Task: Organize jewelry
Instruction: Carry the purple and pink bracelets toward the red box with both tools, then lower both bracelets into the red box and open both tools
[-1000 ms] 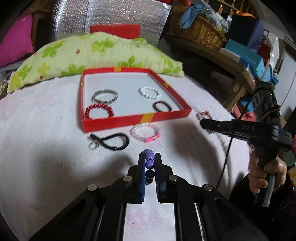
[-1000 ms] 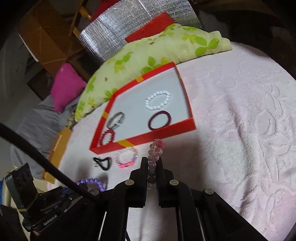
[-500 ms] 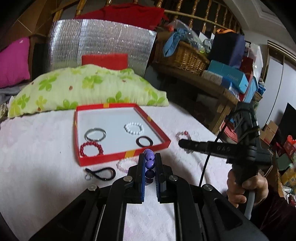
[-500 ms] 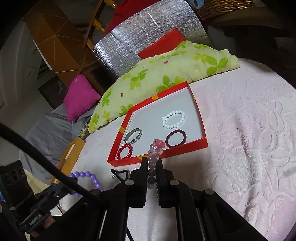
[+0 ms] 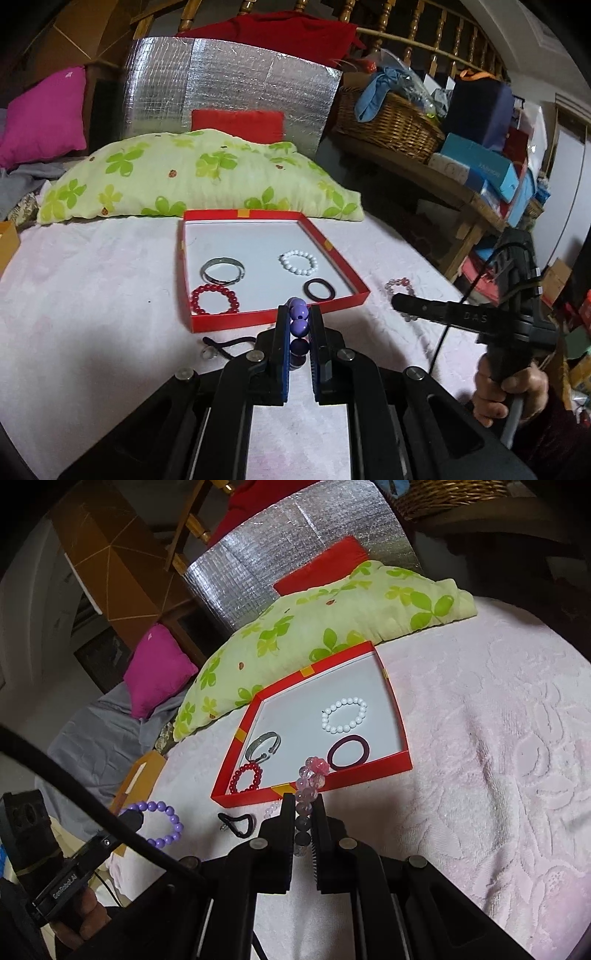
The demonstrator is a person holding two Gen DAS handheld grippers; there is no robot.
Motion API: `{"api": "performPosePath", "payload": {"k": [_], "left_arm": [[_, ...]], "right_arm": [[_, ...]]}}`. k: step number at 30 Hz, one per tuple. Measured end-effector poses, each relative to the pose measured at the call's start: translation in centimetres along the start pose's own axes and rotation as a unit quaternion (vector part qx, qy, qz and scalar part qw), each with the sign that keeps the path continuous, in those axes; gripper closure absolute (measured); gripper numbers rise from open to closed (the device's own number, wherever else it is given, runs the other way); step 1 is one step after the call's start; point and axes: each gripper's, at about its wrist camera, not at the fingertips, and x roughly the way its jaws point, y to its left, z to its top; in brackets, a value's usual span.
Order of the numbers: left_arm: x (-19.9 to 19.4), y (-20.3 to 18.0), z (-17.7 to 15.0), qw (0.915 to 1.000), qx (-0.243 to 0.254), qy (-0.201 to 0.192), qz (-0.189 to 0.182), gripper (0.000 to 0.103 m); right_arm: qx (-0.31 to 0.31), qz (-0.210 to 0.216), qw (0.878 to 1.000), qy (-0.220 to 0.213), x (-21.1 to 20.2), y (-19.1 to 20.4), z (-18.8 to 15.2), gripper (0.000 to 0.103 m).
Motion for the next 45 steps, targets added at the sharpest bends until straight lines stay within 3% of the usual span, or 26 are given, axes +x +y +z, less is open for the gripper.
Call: {"api": "performPosePath", "payload": {"k": [2, 5, 10, 23, 34, 45], "left_arm": [[0.8, -0.2, -0.2, 0.9992, 0.011, 0.015, 0.035, 0.093], [1.8, -0.1, -0.5, 0.9975, 0.013, 0.034, 0.06, 0.093], [2.0, -0.8, -0.3, 0.9935, 0.044, 0.026, 0.102, 0.093], [3.0, -2.3, 0.2, 0.9847, 0.086, 0.033, 0.148, 0.093], [3.4, -4.3, 3.3, 0.9804, 0.123, 0.016, 0.153, 0.093], [6.4, -2.8, 9.0, 0.9938, 0.065, -0.011, 0.09, 0.093]], "right_arm": [[-0.001, 0.001, 1.0, 0.002, 0.1, 0.0, -0.1, 0.094], [0.0, 0.0, 1.0, 0.006, 0.3, 0.0, -0.1, 0.094], [0.002, 0.001, 1.0, 0.01, 0.5, 0.1, -0.1, 0.094], [0.009, 0.008, 1.0, 0.011, 0.3, 0.8, 0.2, 0.094], [0.034, 0.014, 0.999, -0.014, -1.5, -0.3, 1.1, 0.094], [0.039, 0.003, 0.999, -0.021, -1.2, -1.2, 2.9, 0.094]]}}
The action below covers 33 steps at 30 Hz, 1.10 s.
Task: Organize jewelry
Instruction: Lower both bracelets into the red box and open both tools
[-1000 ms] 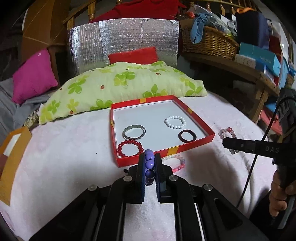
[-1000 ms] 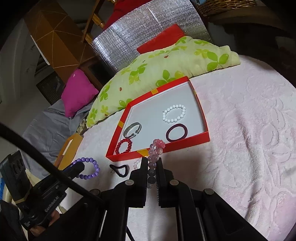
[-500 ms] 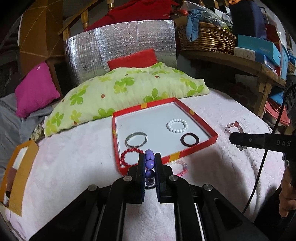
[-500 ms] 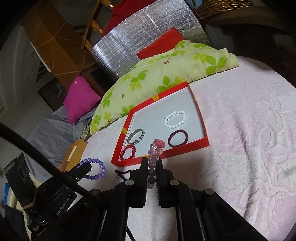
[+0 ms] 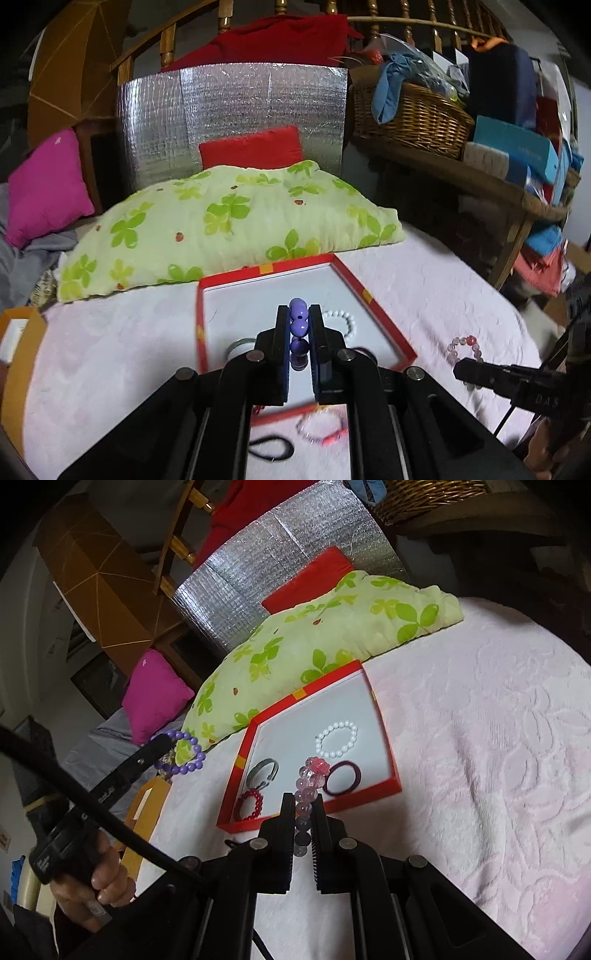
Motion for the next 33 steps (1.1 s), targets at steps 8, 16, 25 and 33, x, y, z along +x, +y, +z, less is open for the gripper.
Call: {"api": "performPosePath", "payload": {"k": [8, 16, 25, 33], "left_arm": [[4.7, 1.6, -1.6, 0.9953, -0.048, 0.026, -0.08, 0.093], [8.5, 2.4, -2.8, 0.99, -0.07, 0.066, -0.103, 0.093], [10.8, 1.8, -3.8, 0.988, -0.053, 0.108, -0.097, 0.093], [11.7, 2.3, -4.8, 0.982, -0.074, 0.136, -0.108, 0.093]], "right_arm": [[-0.014, -0.007, 1.0, 0.027, 3.9, 0.6, 2.6, 0.094], [-0.022, -0.006, 0.998, 0.066, 10.2, 0.9, 5.9, 0.094], [0.03, 0.007, 0.994, 0.106, 16.7, 0.0, 8.4, 0.094], [0.056, 0.029, 0.988, 0.142, 20.7, 0.3, 8.3, 0.091]]}}
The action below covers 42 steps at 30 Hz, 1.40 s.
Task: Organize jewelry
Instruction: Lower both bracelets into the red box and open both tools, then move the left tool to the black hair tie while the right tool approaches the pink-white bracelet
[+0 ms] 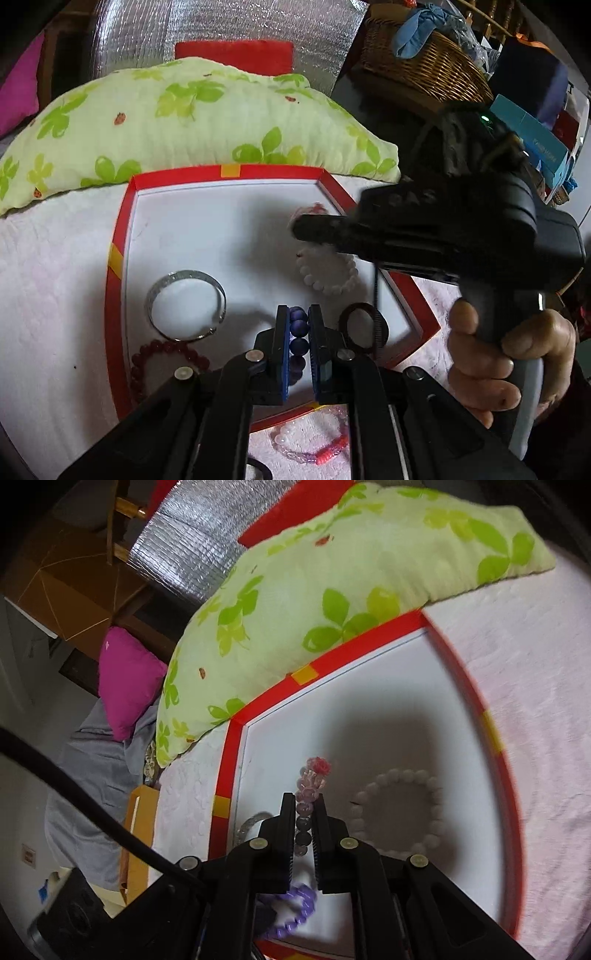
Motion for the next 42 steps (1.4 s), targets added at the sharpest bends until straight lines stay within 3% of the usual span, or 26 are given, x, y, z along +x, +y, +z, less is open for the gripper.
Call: {"api": "performPosePath", "payload": {"k": [5, 7, 11, 13, 20, 26, 29, 42], "left_arm": [[-0.1, 0.4, 0.0, 0.9999, -0.011, 0.003, 0.003, 0.088], [-0.2, 0.5, 0.1, 0.9999, -0.013, 0.002, 0.007, 0.077], [-0.8, 0.6, 0.2, 0.9998, -0.01, -0.004, 0.015, 0.069], [-1.2, 0.7, 0.2, 0.9997, -0.009, -0.01, 0.022, 0.058], [-4.2, 2.8, 0.4, 0.9962, -0.035, -0.044, 0.066, 0.045], [-6.9, 4.8, 0.0, 0.9862, -0.055, -0.073, 0.138, 0.039], [-7.9, 5.7, -0.3, 0.9826, -0.065, -0.078, 0.156, 0.038], [-10.6, 8.6, -2.3, 0.9759, -0.104, -0.072, 0.178, 0.038]], "right_arm": [[0.006, 0.0, 1.0, 0.011, 1.3, 0.0, 0.2, 0.091], [0.017, -0.001, 1.0, 0.009, 1.3, -0.4, 0.3, 0.091], [0.021, -0.004, 1.0, 0.003, 0.5, -0.8, 0.3, 0.091], [0.02, -0.003, 1.0, 0.001, 0.0, -0.7, 0.2, 0.091], [0.012, -0.006, 1.0, -0.011, -2.9, -0.4, -0.7, 0.09], [-0.007, -0.019, 1.0, -0.013, -4.6, 0.3, -2.1, 0.088], [-0.009, -0.02, 1.0, -0.017, -5.4, 0.5, -2.8, 0.071], [-0.017, -0.005, 0.999, -0.035, -8.8, 1.7, -5.9, 0.069]]}}
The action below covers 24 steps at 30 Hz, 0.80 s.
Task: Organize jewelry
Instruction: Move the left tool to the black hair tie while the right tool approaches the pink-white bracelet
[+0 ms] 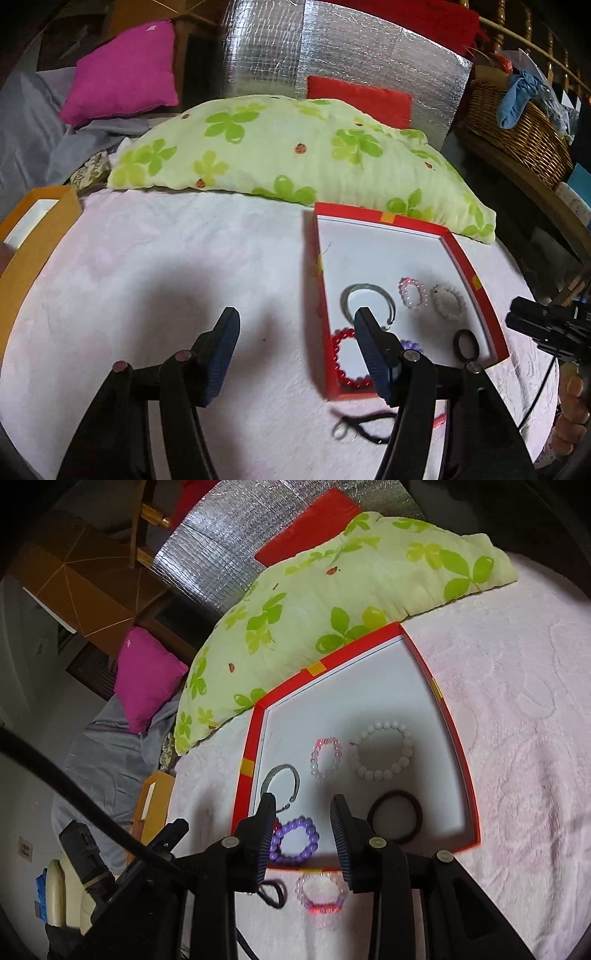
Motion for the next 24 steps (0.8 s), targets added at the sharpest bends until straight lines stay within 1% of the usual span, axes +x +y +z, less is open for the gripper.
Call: {"api": "performPosePath", "payload": {"k": [3, 7, 13, 20, 24], "left_arm": [[-0.8, 0.5, -0.7, 1.0, 0.0, 0.0, 0.006, 0.038], [-1.9, 1.0, -2.2, 0.9999, -0.008, 0.01, -0.005, 0.038], [-3.1, 1.0, -4.5, 0.9996, 0.012, 0.027, -0.005, 0.038], [-3.5, 0.2, -6.7, 0.9981, 0.027, 0.051, -0.022, 0.037], [-2.9, -0.7, -6.9, 0.9971, 0.042, 0.058, -0.025, 0.037]], "right_arm": [[0.0, 0.005, 1.0, -0.001, -0.9, 0.1, -1.0, 0.069], [0.0, 0.014, 1.0, 0.0, -2.2, 0.0, -2.4, 0.069], [0.003, 0.022, 1.0, 0.006, -3.7, -0.5, -4.6, 0.069], [0.018, 0.013, 0.999, 0.046, -3.3, -1.7, -8.1, 0.069], [0.014, -0.005, 0.998, 0.068, -1.8, -1.6, -9.0, 0.069]]}}
